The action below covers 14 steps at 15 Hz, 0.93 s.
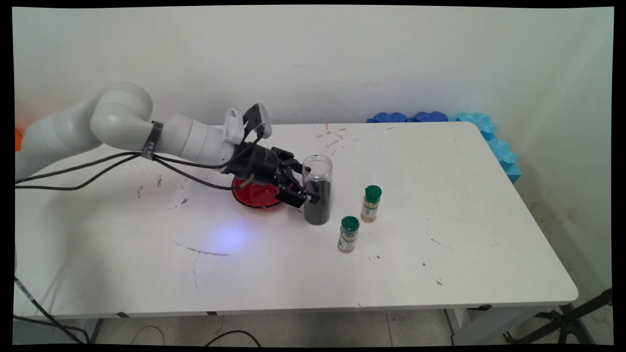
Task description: Pick up the black seasoning powder from the table, then pour the black seasoning powder in the red bowl
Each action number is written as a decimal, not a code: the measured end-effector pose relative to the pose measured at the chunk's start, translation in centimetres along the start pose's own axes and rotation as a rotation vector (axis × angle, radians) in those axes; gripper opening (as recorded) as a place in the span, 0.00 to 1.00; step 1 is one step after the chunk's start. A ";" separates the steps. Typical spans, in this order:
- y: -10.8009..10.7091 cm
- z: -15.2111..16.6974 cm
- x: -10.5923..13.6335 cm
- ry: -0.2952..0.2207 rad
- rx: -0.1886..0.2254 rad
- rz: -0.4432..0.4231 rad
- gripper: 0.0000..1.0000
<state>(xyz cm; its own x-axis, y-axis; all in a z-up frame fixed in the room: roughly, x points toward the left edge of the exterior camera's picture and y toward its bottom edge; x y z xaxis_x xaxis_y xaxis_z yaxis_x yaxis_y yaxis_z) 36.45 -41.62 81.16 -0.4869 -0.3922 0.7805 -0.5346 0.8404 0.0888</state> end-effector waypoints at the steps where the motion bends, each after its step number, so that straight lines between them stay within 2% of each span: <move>1: 0.0 0.2 0.0 -0.001 0.000 0.002 1.00; 6: -0.2 1.1 0.2 -0.003 -0.002 0.004 1.00; 7: -0.2 1.3 0.3 -0.002 -0.002 0.003 0.00; 14: -0.1 1.0 0.7 -0.005 -0.021 -0.008 0.00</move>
<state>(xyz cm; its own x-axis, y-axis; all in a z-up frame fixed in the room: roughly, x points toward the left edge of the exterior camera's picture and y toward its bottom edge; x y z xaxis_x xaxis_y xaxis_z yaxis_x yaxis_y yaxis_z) 35.47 -42.33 81.05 -0.4865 -0.4004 0.7766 -0.5236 0.8451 0.1077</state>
